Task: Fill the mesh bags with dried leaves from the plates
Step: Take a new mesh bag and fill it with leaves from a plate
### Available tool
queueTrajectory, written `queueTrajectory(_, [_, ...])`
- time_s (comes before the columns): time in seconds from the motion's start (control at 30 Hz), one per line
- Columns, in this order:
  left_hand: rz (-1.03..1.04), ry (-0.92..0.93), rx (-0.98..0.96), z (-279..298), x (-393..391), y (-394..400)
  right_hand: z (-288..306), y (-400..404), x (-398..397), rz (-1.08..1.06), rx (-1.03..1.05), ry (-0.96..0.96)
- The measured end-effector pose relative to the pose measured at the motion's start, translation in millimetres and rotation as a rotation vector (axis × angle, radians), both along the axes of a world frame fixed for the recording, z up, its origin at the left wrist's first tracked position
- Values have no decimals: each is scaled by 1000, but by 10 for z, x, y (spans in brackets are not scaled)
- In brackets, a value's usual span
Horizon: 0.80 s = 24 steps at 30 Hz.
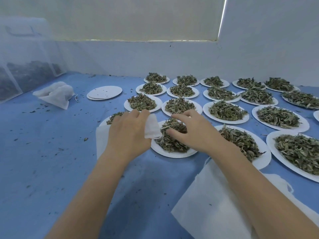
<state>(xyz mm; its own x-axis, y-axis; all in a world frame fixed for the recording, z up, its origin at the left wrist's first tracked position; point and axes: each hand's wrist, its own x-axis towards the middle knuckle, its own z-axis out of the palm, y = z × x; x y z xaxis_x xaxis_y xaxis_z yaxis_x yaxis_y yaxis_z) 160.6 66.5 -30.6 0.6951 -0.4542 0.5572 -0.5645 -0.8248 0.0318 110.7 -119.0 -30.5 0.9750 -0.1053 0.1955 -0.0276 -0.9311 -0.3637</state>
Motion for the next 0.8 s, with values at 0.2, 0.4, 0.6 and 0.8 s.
queueTrajectory(0.2, [-51,-57,-65,-121,-23,35,-93,21,2,-7,-102,78])
queueTrajectory(0.4, [-2,-35,-99,-192,-67,76,-88,30,-7,-9,-53,-61])
queueTrajectory(0.6, [21,-30,-109,-190,-70,89,-79,-7,14,-19,45,-369])
queueTrajectory(0.8, [10,-46,-138,-102,-21,-15,-53,-7,-8,47,181,-631])
